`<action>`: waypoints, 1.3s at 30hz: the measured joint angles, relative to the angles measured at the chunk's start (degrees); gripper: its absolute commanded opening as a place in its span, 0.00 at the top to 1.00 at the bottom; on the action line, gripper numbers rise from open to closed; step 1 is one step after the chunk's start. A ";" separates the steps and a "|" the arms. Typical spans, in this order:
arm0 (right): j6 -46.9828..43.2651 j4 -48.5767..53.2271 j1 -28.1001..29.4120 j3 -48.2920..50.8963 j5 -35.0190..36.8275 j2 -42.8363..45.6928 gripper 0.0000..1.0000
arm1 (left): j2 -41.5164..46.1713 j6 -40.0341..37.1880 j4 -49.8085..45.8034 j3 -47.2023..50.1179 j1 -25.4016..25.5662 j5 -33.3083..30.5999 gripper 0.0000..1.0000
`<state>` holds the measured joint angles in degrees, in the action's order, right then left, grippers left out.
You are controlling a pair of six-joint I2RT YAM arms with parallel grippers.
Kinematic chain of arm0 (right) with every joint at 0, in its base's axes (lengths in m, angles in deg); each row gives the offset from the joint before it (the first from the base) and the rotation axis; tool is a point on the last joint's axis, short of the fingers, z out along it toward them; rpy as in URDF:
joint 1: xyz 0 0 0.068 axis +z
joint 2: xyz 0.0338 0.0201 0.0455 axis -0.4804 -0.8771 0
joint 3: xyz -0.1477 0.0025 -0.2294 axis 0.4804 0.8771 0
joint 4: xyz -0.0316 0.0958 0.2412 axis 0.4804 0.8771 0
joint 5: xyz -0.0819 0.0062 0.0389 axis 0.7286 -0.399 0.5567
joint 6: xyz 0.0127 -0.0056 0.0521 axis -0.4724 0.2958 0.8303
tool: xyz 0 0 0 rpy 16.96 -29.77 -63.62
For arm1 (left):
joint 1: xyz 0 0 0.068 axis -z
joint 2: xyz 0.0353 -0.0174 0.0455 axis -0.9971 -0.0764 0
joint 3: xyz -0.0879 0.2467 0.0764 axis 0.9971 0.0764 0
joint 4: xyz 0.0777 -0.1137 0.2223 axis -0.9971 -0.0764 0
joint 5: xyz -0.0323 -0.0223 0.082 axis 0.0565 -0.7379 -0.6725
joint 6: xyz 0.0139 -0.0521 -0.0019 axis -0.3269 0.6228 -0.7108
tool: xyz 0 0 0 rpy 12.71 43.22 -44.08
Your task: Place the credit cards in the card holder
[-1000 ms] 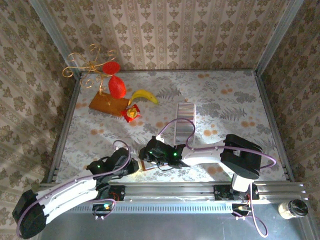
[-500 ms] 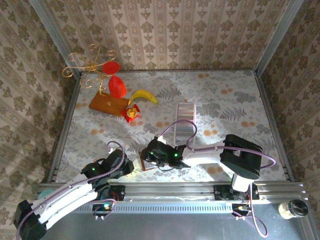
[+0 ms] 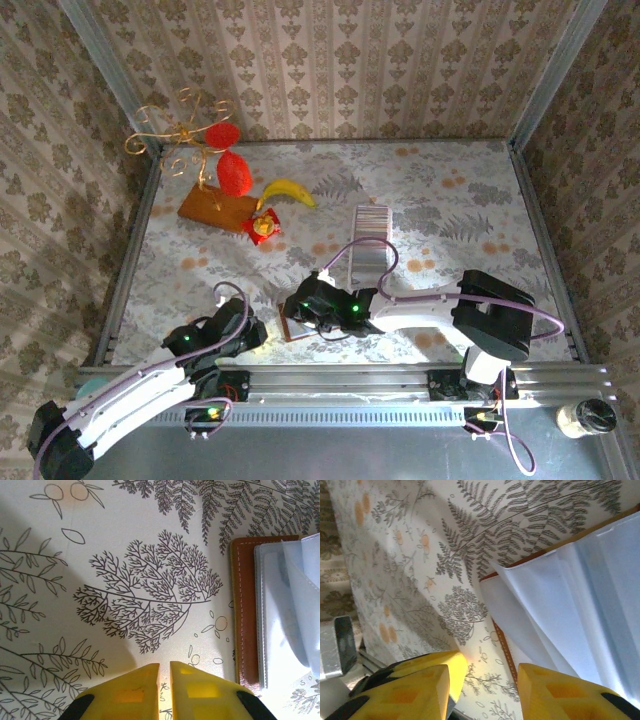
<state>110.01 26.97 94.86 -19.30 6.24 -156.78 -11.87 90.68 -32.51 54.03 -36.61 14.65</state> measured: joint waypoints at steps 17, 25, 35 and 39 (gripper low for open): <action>-3.15 9.73 -0.63 -1.07 1.42 1.38 0.61 | -3.50 -0.02 2.62 -0.22 -0.37 0.26 0.88; -3.78 12.26 -0.63 -1.29 1.44 1.38 0.57 | -3.96 -0.02 3.26 -0.22 -0.37 0.74 0.89; -4.61 12.85 -0.63 -1.36 1.42 1.36 0.52 | -3.96 -0.02 3.28 -0.22 -0.37 1.27 0.91; -5.05 12.92 -0.63 -1.57 1.36 0.87 0.51 | -3.96 -0.02 3.28 -0.22 -0.37 1.29 0.91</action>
<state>104.96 39.89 94.23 -20.88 7.60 -155.91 -15.83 90.65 -29.23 53.81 -36.98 15.94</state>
